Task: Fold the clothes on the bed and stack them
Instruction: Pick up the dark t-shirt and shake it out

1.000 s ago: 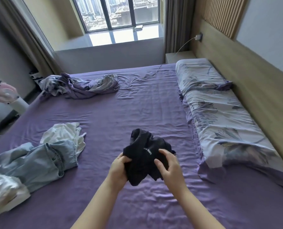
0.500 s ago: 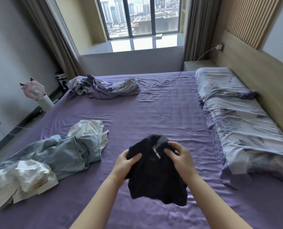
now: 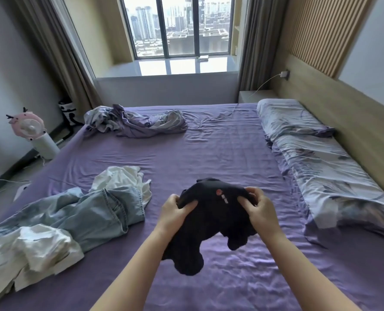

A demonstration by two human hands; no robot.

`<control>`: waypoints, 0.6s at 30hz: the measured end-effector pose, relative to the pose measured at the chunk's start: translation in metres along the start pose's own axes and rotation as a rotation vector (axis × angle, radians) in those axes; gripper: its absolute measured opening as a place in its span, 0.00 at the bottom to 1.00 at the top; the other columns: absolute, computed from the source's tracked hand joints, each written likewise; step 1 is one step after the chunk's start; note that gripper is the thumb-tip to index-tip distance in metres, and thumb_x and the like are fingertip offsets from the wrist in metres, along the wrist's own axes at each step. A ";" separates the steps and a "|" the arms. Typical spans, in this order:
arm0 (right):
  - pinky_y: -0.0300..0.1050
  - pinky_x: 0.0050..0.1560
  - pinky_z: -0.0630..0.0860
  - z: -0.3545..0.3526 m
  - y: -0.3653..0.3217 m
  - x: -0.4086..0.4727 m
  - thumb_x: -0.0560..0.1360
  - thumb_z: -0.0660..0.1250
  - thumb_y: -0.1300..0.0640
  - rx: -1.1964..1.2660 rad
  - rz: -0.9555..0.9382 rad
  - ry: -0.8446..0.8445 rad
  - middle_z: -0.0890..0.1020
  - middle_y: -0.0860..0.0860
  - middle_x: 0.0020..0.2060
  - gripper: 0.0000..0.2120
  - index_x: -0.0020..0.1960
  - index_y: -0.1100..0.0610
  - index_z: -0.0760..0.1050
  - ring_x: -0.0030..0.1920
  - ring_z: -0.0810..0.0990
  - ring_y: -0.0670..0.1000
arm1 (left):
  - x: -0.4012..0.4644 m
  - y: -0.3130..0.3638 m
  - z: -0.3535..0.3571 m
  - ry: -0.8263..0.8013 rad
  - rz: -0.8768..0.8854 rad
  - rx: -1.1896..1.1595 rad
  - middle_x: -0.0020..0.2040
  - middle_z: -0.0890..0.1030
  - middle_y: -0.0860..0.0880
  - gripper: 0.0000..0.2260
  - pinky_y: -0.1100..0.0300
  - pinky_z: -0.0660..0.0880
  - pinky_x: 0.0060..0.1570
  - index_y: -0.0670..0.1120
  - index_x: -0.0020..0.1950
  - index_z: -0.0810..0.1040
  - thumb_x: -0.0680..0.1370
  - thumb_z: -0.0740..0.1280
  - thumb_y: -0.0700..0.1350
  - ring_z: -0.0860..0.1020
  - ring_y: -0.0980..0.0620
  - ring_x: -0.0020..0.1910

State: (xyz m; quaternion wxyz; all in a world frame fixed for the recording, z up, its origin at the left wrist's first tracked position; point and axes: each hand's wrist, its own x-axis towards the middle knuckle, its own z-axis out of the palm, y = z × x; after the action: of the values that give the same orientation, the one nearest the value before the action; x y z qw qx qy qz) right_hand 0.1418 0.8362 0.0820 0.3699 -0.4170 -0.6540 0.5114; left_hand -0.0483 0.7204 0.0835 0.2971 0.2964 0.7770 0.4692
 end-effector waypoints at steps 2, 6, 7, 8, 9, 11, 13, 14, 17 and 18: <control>0.30 0.47 0.72 0.012 -0.007 -0.007 0.73 0.69 0.61 -0.100 -0.015 -0.031 0.79 0.43 0.45 0.11 0.53 0.51 0.73 0.48 0.79 0.45 | 0.000 0.009 0.001 -0.056 -0.092 -0.290 0.42 0.81 0.43 0.13 0.55 0.77 0.41 0.40 0.45 0.74 0.71 0.74 0.47 0.81 0.48 0.40; 0.40 0.59 0.73 0.041 -0.016 -0.026 0.73 0.71 0.56 -0.036 -0.033 -0.201 0.79 0.42 0.55 0.19 0.61 0.49 0.72 0.56 0.76 0.39 | -0.006 0.031 0.007 -0.207 -0.165 -0.619 0.43 0.81 0.41 0.07 0.55 0.79 0.40 0.39 0.50 0.73 0.75 0.69 0.36 0.81 0.47 0.39; 0.41 0.61 0.72 0.048 -0.018 -0.031 0.73 0.71 0.54 0.012 -0.025 -0.266 0.79 0.43 0.57 0.20 0.63 0.49 0.72 0.58 0.76 0.40 | -0.006 0.034 0.010 -0.228 -0.168 -0.649 0.44 0.80 0.41 0.09 0.54 0.80 0.40 0.38 0.52 0.71 0.75 0.68 0.35 0.81 0.46 0.40; 0.43 0.61 0.73 0.053 -0.019 -0.036 0.72 0.71 0.51 0.049 -0.016 -0.313 0.79 0.44 0.58 0.22 0.65 0.49 0.71 0.59 0.76 0.41 | -0.007 0.036 0.013 -0.244 -0.159 -0.657 0.46 0.80 0.40 0.10 0.53 0.80 0.41 0.38 0.54 0.71 0.75 0.67 0.34 0.81 0.45 0.41; 0.43 0.61 0.73 0.058 -0.020 -0.040 0.70 0.71 0.48 0.058 -0.017 -0.319 0.79 0.43 0.58 0.25 0.66 0.47 0.71 0.60 0.76 0.42 | -0.008 0.039 0.015 -0.267 -0.149 -0.675 0.47 0.80 0.39 0.10 0.52 0.79 0.42 0.37 0.55 0.71 0.75 0.67 0.33 0.81 0.44 0.42; 0.42 0.60 0.73 0.060 -0.019 -0.043 0.69 0.72 0.47 0.022 -0.031 -0.241 0.80 0.41 0.56 0.26 0.65 0.42 0.70 0.59 0.77 0.41 | -0.010 0.041 0.018 -0.331 -0.122 -0.736 0.49 0.80 0.38 0.11 0.52 0.79 0.45 0.37 0.57 0.72 0.76 0.66 0.32 0.81 0.43 0.44; 0.44 0.59 0.74 0.057 -0.021 -0.042 0.70 0.72 0.49 -0.024 -0.044 -0.171 0.81 0.41 0.55 0.24 0.65 0.43 0.71 0.56 0.78 0.41 | -0.013 0.041 0.017 -0.412 -0.092 -0.811 0.49 0.81 0.39 0.14 0.54 0.79 0.46 0.38 0.59 0.75 0.74 0.65 0.30 0.80 0.44 0.45; 0.46 0.58 0.74 0.055 -0.023 -0.041 0.70 0.71 0.50 -0.031 -0.057 -0.151 0.81 0.42 0.54 0.23 0.64 0.44 0.72 0.56 0.79 0.42 | -0.014 0.039 0.017 -0.440 -0.076 -0.818 0.49 0.82 0.40 0.16 0.57 0.78 0.46 0.39 0.58 0.76 0.71 0.63 0.29 0.80 0.45 0.46; 0.50 0.55 0.76 0.047 -0.031 -0.039 0.75 0.66 0.57 -0.011 -0.070 -0.074 0.83 0.45 0.48 0.13 0.57 0.46 0.77 0.51 0.81 0.46 | -0.015 0.037 0.014 -0.386 0.036 -0.619 0.47 0.84 0.45 0.22 0.63 0.75 0.48 0.44 0.55 0.80 0.67 0.60 0.27 0.80 0.51 0.46; 0.49 0.54 0.76 0.045 -0.034 -0.038 0.76 0.64 0.60 0.012 -0.052 -0.050 0.84 0.45 0.46 0.11 0.54 0.46 0.78 0.50 0.81 0.47 | -0.015 0.038 0.013 -0.338 0.082 -0.540 0.46 0.83 0.47 0.21 0.66 0.75 0.46 0.43 0.56 0.80 0.69 0.60 0.25 0.81 0.55 0.45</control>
State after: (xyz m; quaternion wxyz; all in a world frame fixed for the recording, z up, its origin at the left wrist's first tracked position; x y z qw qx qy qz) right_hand 0.1095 0.7801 0.1041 0.3690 -0.3850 -0.6706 0.5157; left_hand -0.0218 0.7307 0.1157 0.4705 0.3118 0.5514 0.6143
